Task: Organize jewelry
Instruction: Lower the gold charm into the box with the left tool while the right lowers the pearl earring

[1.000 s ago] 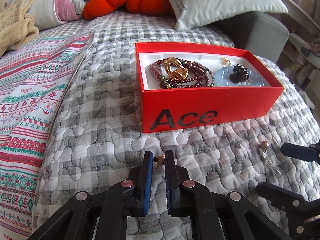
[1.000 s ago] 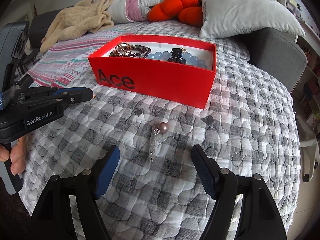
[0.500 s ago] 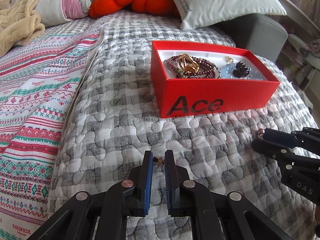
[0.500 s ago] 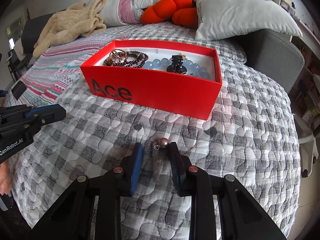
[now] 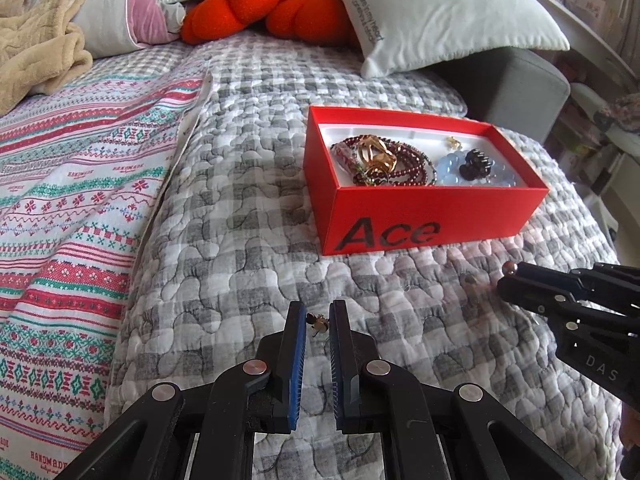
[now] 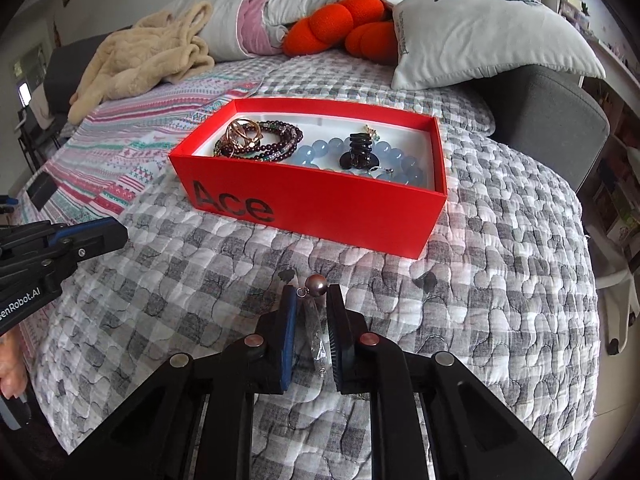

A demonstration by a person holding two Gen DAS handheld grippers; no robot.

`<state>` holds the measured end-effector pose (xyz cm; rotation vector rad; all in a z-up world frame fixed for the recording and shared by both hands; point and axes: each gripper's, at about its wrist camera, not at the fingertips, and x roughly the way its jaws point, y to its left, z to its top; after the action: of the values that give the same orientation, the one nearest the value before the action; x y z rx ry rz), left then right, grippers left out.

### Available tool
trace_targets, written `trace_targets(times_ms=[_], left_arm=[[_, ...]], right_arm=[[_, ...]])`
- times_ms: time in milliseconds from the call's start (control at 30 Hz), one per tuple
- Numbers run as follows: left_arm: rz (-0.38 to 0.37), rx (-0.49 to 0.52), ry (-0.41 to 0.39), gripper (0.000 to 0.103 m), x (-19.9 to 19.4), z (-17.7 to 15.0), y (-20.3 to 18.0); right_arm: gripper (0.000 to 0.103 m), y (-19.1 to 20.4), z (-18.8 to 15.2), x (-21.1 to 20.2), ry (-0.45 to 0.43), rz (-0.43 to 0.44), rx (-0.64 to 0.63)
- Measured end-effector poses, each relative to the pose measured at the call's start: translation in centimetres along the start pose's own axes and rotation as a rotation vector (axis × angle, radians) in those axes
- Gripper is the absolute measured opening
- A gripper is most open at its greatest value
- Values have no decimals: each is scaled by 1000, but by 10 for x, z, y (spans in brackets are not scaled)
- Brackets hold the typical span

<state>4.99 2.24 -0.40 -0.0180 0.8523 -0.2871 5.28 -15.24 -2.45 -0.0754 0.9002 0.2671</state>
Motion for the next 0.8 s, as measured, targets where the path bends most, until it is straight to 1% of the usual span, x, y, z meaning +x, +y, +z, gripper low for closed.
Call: trace_targets(times_ms=[233, 400, 600, 800], left_arm=[[-16, 5, -12, 6, 5, 16, -9], [-48, 6, -38, 6, 6, 31, -19], [-94, 21, -77, 6, 9, 51, -34], [-121, 44, -95, 6, 24, 64, -47]], right_arm=[[16, -3, 10, -16, -44, 49, 41], [16, -9, 21, -31, -97, 76, 70], [16, -28, 37, -41, -149, 92, 120], [16, -50, 55, -36, -173, 103, 174]])
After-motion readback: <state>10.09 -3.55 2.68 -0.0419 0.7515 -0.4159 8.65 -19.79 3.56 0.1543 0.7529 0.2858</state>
